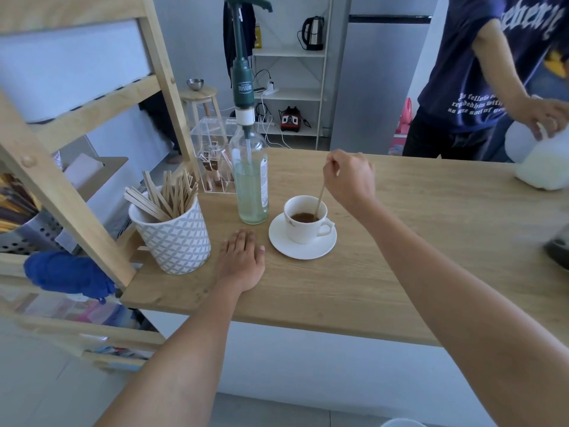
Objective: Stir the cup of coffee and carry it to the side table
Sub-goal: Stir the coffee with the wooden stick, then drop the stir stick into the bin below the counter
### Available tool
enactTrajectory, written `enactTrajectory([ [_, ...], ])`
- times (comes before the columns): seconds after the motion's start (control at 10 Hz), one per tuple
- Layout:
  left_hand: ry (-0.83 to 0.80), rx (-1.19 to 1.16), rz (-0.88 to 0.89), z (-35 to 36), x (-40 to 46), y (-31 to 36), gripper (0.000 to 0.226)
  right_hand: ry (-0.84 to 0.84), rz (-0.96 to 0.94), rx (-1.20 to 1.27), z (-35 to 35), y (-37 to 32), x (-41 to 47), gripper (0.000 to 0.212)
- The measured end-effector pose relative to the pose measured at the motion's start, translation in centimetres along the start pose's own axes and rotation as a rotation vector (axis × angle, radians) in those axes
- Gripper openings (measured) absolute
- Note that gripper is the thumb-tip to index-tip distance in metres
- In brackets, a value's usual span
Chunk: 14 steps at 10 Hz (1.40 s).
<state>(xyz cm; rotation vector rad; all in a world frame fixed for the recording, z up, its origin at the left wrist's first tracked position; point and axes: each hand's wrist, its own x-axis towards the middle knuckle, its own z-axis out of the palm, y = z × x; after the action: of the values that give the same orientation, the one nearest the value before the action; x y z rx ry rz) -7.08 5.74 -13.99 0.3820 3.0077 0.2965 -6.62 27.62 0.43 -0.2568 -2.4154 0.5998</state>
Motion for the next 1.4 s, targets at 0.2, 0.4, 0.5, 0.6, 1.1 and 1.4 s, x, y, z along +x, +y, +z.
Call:
enactTrajectory([
  [0.2,0.001,-0.004,-0.003,0.0,0.0,0.1,0.059,-0.023,0.038,0.158,-0.3,0.2,-0.6,0.023],
  [0.4,-0.03,0.0,-0.012,-0.3,-0.2,0.2,0.06,0.083,0.426,0.333,-2.6,2.2,-1.0,0.025],
  [0.5,-0.048,0.007,-0.019,-0.5,-0.2,0.4,0.059,0.105,0.746,0.5,-3.1,3.7,-1.7,0.032],
  [0.6,-0.065,0.015,-0.024,-0.7,-0.1,0.5,0.059,0.085,1.024,0.655,-3.7,4.7,-2.6,0.031],
  [1.1,-0.071,-0.056,-0.086,-1.7,-1.9,1.4,0.059,0.057,1.252,0.814,-2.2,7.1,-5.0,0.027],
  [1.4,-0.067,-0.005,0.049,-3.5,-4.9,3.5,0.06,0.181,1.307,0.758,-6.0,6.2,-9.9,0.034],
])
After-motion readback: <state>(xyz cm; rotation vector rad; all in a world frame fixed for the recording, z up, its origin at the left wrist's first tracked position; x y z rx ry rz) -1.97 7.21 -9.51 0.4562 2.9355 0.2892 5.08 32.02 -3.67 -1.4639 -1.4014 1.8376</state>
